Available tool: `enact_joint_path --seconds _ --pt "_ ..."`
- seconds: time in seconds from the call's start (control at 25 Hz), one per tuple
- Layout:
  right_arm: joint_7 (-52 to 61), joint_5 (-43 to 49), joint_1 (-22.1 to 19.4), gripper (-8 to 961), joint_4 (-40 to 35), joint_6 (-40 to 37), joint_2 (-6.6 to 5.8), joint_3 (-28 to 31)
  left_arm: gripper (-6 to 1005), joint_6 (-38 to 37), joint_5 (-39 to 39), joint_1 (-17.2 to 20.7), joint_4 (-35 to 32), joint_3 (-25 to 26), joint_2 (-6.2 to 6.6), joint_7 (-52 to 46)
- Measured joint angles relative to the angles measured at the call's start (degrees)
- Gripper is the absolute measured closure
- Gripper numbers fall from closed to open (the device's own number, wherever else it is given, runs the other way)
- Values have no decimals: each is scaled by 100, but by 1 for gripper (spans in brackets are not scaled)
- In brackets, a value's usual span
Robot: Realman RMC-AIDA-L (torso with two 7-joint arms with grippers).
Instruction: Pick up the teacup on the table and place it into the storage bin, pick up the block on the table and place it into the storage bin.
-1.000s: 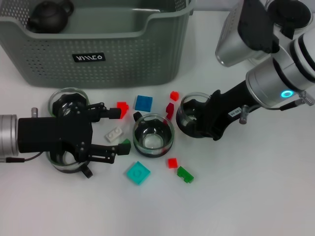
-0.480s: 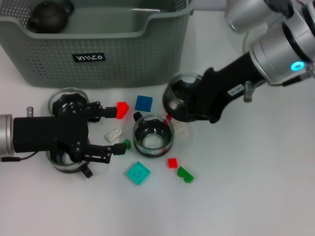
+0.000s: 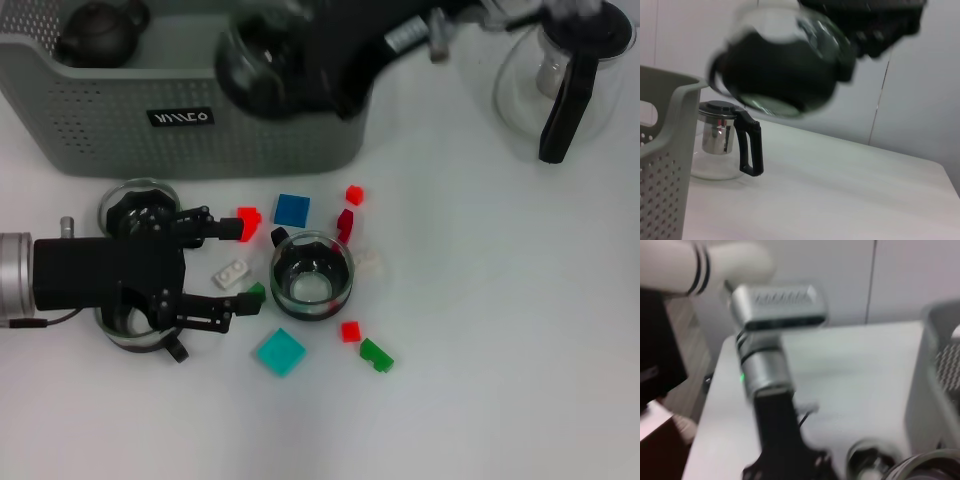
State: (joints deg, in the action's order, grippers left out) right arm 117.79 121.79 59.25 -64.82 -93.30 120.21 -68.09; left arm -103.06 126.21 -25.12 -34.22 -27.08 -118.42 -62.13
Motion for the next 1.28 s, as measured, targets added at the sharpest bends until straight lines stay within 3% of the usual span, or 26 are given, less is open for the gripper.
enact_joint_path --seconds 0.32,0.6,0.88,1.16,1.28 --pt "-173 22 607 897 420 1298 6 -18 67 7 0 -34 13 2 -17 63" --pt "-860 -125 1040 897 1934 3320 45 -362 66 5 -2 -32 12 1 -15 66" --pt "-1985 -1095 1494 897 3657 5261 82 -884 66 2 -21 -19 20 8 -22 62" --pt "-2664 -2147 1473 896 4312 6305 111 -1490 67 0 -47 -10 29 34 -34 53" --pt "-2693 -2223 1447 896 4378 6407 109 -1520 67 1 -47 -4 29 41 -45 49"
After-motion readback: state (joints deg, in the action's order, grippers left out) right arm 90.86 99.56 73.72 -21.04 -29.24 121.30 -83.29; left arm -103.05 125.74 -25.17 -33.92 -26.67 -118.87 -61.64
